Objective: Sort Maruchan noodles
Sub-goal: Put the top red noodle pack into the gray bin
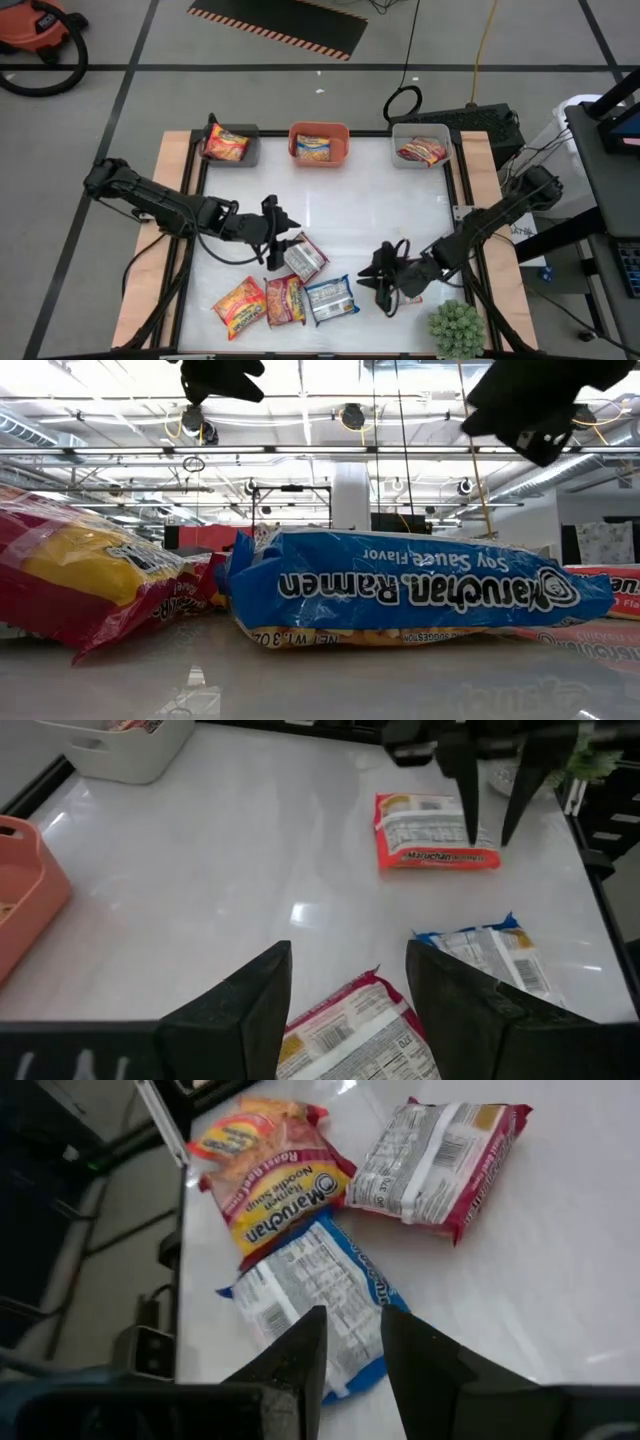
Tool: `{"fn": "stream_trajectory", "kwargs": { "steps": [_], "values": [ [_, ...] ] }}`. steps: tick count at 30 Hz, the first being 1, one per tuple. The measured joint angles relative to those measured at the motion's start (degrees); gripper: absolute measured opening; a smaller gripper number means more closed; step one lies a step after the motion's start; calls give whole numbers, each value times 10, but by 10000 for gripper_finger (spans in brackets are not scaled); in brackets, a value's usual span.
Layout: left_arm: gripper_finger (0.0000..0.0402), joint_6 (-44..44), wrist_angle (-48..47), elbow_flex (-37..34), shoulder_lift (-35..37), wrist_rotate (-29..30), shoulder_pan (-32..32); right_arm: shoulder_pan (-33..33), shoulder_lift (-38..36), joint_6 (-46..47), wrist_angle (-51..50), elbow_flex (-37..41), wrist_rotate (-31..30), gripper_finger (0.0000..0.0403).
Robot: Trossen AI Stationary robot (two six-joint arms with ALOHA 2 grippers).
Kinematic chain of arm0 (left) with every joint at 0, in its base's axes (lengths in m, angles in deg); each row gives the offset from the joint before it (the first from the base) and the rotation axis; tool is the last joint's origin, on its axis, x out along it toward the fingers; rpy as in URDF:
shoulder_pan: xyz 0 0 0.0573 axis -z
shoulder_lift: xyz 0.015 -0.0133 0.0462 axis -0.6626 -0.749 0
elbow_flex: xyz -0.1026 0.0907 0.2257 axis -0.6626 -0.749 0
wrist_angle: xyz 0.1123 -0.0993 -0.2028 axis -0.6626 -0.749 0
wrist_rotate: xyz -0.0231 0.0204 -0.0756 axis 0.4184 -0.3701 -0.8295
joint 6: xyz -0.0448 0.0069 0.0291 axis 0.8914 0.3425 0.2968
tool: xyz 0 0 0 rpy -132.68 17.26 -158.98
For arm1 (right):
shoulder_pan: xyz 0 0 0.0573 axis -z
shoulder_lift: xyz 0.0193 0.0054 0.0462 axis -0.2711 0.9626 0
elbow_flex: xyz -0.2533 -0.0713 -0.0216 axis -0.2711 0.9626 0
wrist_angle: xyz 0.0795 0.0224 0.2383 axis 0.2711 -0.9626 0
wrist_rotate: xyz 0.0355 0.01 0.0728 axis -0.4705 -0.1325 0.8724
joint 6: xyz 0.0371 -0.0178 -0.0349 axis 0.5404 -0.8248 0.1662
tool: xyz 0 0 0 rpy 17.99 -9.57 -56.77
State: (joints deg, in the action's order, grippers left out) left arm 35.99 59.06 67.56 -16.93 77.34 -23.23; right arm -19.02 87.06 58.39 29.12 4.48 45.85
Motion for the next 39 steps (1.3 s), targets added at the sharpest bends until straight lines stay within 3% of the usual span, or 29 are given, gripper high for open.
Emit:
{"fn": "stream_trajectory", "kwargs": {
  "steps": [11, 21, 31, 39],
  "values": [
    [202, 45, 0, 0, 0, -1, 28, 29, 133, -144, 9, -70, -43, 91],
    [202, 57, -3, 0, 0, -1, 56, 79, 217, -226, 72, -74, -41, 111],
    [202, 58, -42, 0, 0, 1, 59, 131, 250, -237, 85, -74, 22, 169],
    [202, 40, -42, 0, 0, 1, 59, 170, 284, -272, 140, -74, 92, 162]
  ]
}}
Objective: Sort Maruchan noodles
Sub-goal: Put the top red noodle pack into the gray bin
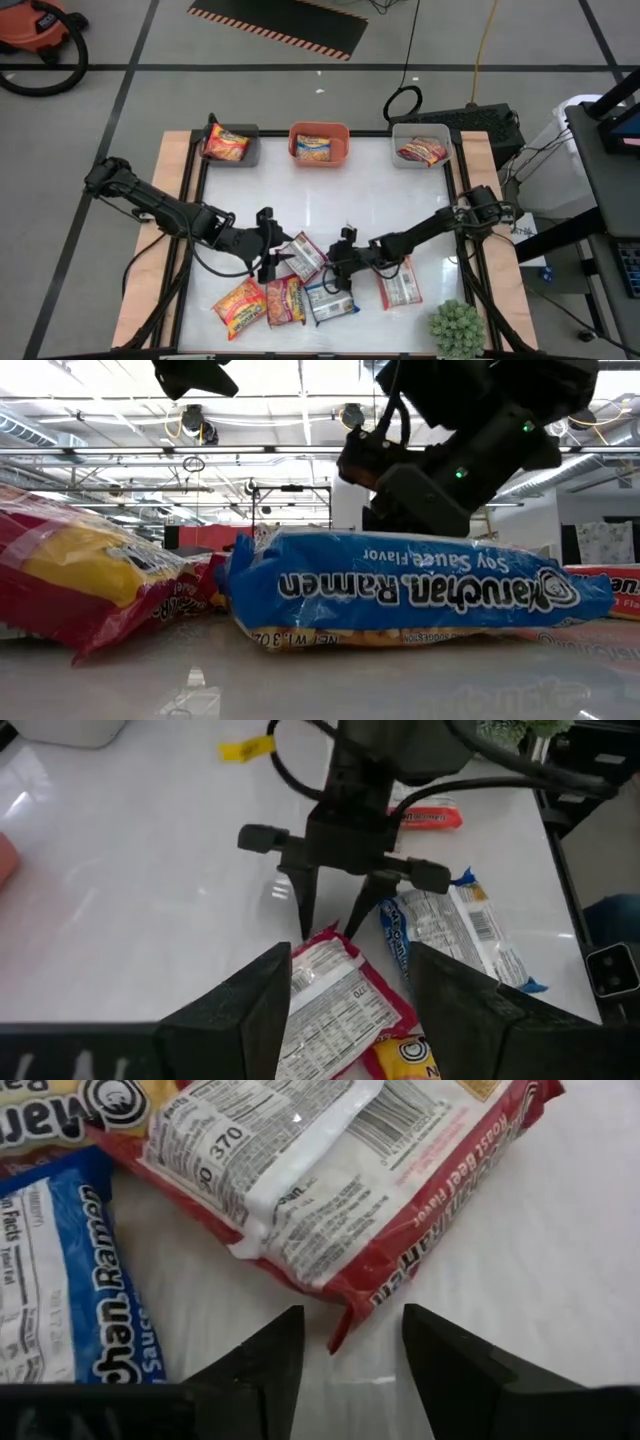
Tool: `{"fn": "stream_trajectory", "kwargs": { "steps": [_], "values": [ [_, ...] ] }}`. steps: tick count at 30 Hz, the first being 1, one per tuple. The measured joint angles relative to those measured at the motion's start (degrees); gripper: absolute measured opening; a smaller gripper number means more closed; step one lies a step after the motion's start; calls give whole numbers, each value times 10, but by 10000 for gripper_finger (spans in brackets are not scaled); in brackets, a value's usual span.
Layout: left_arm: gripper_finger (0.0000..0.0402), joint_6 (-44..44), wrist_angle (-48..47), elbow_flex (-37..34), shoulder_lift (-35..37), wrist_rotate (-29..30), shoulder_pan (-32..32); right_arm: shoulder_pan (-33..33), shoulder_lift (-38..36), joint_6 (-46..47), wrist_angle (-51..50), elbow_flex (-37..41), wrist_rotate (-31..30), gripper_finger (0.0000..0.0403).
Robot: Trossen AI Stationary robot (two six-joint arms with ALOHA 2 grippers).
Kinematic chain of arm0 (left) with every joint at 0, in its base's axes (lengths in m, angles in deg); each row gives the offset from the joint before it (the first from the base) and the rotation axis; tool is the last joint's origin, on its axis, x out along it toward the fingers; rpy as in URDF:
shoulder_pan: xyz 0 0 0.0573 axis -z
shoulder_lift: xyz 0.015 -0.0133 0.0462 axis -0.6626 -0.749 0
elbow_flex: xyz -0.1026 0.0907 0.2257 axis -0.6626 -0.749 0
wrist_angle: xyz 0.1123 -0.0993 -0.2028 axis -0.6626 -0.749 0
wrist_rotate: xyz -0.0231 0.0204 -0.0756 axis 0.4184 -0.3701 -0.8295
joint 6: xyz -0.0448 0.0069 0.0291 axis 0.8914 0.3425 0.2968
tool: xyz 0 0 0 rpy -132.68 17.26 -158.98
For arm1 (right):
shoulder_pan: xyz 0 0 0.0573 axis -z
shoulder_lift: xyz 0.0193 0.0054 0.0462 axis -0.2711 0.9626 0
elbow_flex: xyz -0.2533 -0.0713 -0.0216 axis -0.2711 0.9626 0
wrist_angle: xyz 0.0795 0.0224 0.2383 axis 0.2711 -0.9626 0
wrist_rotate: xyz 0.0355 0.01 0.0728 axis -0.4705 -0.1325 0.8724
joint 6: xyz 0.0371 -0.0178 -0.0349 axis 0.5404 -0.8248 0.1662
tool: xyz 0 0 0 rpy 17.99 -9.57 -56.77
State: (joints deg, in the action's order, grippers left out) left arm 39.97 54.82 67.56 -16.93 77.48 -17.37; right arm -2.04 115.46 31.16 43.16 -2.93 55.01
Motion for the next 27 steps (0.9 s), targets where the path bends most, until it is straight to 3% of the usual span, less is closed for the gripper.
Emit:
{"fn": "stream_trajectory", "kwargs": {
  "steps": [5, 12, 27],
  "values": [
    [202, -29, -4, 0, 0, 0, -7, 19, 0, -19, 0, 0, 10, 119],
    [202, -70, -4, 0, 0, 0, -24, 36, -16, -106, -5, 1, 4, 9],
    [202, -160, 1, 0, 0, 1, -77, 81, -177, -167, -91, 1, -3, 1]
  ]
}}
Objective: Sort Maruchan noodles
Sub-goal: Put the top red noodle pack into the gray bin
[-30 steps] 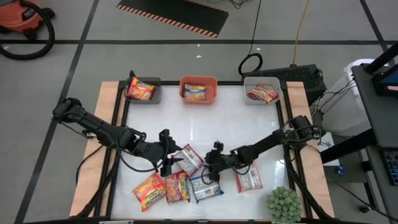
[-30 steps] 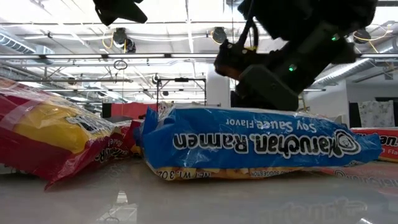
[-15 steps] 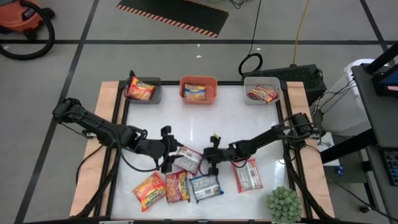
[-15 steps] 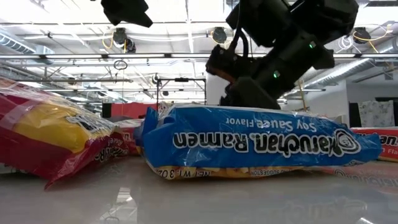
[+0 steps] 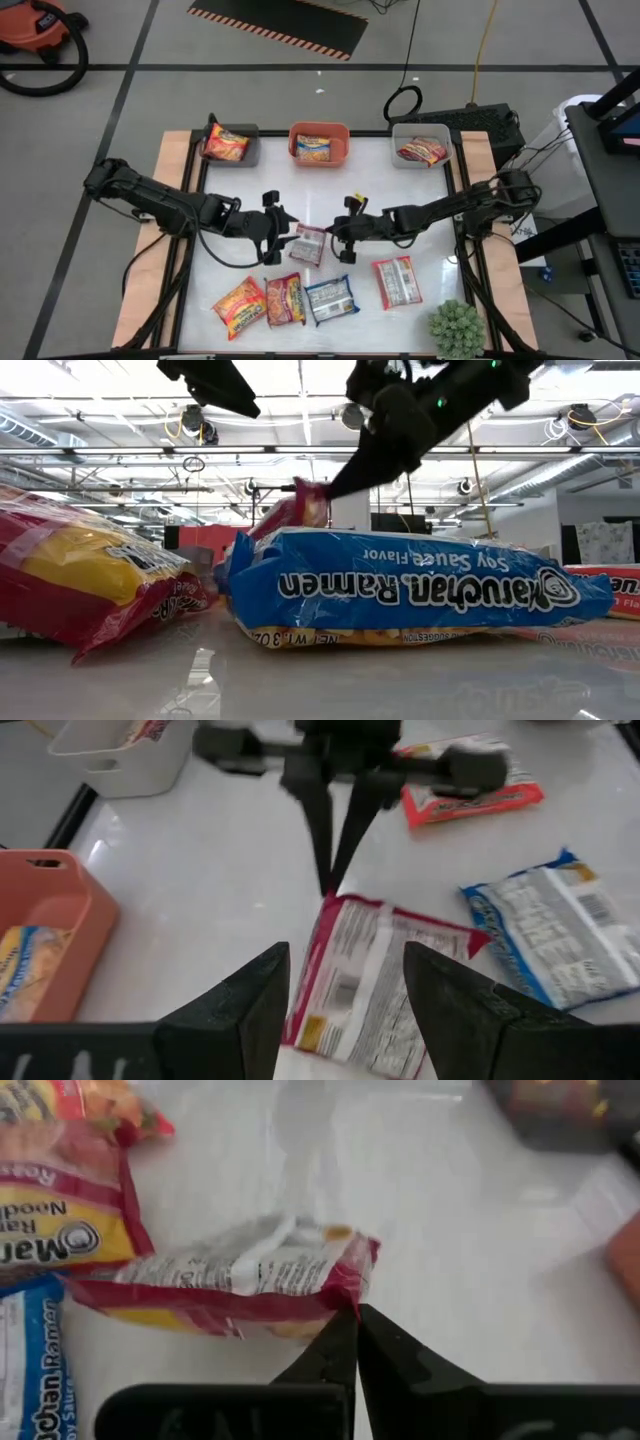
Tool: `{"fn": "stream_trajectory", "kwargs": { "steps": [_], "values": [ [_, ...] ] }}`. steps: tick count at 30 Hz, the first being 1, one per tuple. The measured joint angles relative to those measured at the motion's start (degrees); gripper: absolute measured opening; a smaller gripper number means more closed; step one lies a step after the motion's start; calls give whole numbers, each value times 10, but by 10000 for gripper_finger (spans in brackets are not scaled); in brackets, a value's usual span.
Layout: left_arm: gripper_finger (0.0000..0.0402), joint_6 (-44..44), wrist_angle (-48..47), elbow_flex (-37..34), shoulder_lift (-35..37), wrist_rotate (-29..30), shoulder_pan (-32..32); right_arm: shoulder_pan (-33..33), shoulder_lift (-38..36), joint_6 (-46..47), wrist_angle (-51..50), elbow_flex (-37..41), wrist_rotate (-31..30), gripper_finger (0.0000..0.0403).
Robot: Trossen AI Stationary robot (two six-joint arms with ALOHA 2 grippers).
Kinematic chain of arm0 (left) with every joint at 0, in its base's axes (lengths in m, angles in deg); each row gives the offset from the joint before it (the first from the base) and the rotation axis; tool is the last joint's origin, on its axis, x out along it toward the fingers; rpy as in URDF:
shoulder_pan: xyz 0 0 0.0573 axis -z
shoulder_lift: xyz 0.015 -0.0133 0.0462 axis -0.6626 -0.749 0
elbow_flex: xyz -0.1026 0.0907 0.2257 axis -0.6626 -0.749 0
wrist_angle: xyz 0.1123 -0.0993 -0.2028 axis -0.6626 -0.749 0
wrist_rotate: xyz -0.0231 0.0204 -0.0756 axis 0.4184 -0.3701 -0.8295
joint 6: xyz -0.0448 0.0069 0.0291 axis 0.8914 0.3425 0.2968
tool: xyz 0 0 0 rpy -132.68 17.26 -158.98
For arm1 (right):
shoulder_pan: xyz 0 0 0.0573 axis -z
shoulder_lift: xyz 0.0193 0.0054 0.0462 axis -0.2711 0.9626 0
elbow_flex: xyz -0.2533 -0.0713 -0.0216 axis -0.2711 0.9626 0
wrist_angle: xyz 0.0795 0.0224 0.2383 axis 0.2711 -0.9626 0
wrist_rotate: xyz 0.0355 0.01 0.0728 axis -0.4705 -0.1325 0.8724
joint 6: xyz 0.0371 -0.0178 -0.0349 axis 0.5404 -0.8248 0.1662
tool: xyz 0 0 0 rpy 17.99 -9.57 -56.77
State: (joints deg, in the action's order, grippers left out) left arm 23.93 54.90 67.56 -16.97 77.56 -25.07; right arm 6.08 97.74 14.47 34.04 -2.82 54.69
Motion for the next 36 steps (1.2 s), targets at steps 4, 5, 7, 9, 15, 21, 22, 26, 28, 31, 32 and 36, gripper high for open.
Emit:
{"fn": "stream_trajectory", "kwargs": {
  "steps": [4, 5, 7, 9, 15, 21, 22, 26, 28, 31, 32, 36],
  "values": [
    [202, -14, 1, 0, 0, 0, -19, 0, -24, -9, -18, 0, -12, 1],
    [202, -16, 2, 0, 0, 0, -25, 0, -29, -9, -21, 0, -12, 0],
    [202, -16, 3, 0, 0, 0, -34, 0, -36, -9, -26, 0, -16, 0],
    [202, -15, 4, 0, 0, 0, -42, 0, -37, -3, -30, 0, -25, 0],
    [202, 4, 8, 0, 0, 0, -49, 5, -37, 3, -38, 0, -25, 0],
    [203, 15, 17, -17, -5, -1, -37, 1, -37, -23, -29, 0, -22, 0],
    [203, 15, 23, -22, -7, -4, -35, -1, -37, -24, -24, 0, -20, 0],
    [203, 10, 55, -52, -15, -36, -35, -2, -37, -50, 12, 0, 8, 0],
    [207, 11, 84, -59, -14, -36, -40, -2, -37, -60, 25, 0, 19, 0],
    [232, 13, 95, -65, -13, -36, -48, -2, -37, -72, 27, 0, 22, 0],
    [243, 13, 97, -66, -14, -36, -49, -2, -37, -74, 27, 0, 22, 0],
    [293, 3, 120, -65, -25, -50, -46, -2, -37, -85, 27, 0, 23, 0]
  ]
}}
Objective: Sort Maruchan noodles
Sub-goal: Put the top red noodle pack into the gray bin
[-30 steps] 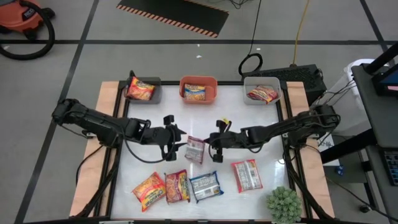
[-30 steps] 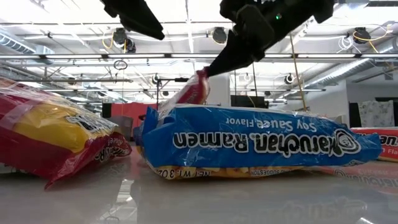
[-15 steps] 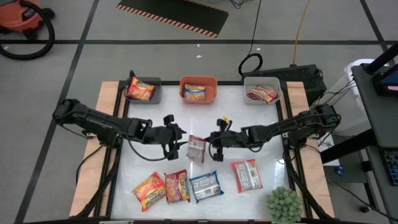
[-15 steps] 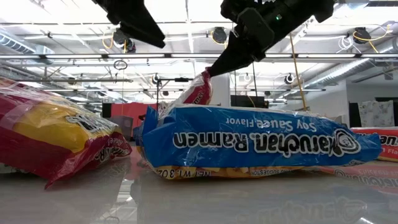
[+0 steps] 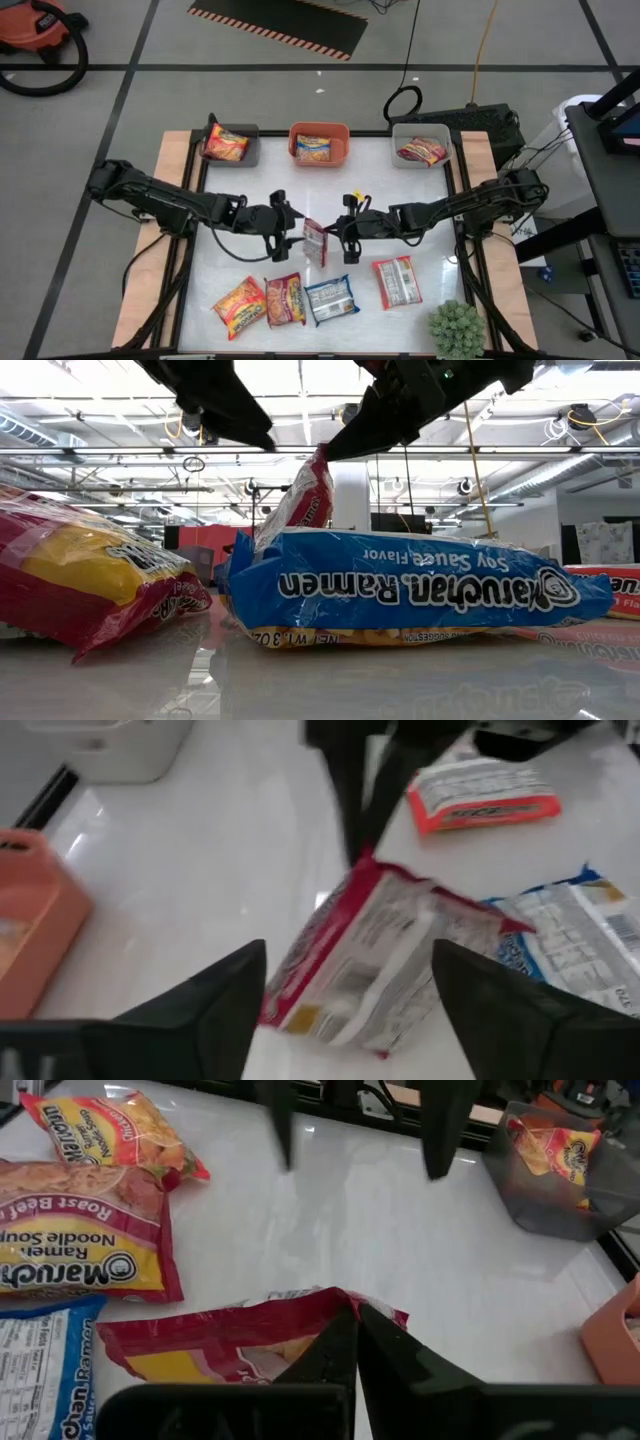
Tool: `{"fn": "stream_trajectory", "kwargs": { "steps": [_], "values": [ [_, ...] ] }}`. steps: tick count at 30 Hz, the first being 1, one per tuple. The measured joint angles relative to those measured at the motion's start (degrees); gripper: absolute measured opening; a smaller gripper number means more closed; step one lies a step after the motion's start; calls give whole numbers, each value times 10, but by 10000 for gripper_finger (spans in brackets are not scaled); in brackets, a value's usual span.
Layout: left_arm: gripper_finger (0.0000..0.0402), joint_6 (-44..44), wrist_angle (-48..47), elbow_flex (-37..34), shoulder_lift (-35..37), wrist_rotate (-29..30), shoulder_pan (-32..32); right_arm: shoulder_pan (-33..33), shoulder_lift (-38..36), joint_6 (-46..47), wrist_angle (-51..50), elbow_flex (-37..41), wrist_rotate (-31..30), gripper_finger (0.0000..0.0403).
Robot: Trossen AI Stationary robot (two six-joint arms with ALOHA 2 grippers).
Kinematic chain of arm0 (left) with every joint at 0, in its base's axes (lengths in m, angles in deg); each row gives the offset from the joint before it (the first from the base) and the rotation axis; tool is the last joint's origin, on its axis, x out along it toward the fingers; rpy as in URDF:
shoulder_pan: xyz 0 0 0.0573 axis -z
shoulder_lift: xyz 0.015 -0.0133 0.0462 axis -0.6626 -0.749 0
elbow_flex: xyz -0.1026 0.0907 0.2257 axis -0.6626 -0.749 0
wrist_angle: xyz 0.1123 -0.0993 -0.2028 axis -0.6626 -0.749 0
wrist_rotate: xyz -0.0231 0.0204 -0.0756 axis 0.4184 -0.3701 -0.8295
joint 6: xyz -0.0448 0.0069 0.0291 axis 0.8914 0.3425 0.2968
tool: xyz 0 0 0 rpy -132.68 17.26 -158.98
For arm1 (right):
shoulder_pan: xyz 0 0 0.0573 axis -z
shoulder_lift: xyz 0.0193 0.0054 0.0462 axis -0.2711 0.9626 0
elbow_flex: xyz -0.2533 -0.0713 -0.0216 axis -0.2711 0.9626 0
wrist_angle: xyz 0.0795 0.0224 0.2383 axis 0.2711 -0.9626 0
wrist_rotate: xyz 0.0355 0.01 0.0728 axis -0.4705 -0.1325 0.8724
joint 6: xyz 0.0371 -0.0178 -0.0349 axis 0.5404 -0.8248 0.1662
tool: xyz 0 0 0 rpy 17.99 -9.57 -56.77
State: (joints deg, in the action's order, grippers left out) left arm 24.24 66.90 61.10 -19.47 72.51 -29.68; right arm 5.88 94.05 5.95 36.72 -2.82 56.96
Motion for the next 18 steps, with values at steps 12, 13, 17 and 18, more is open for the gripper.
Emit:
{"fn": "stream_trajectory", "kwargs": {
  "steps": [12, 13, 17, 18],
  "values": [
    [326, -59, 27, -1, -55, -11, -8, 0, 0, -13, 0, 0, 45, 0],
    [326, -59, 29, -1, -55, -25, -11, 0, 0, -20, 1, 0, 53, 0],
    [326, -65, 39, -1, -55, -95, -17, -3, 0, -41, 3, 0, 58, 0],
    [326, -69, 48, -1, -55, -101, -17, -4, 0, -46, 4, 0, 58, 0]
  ]
}}
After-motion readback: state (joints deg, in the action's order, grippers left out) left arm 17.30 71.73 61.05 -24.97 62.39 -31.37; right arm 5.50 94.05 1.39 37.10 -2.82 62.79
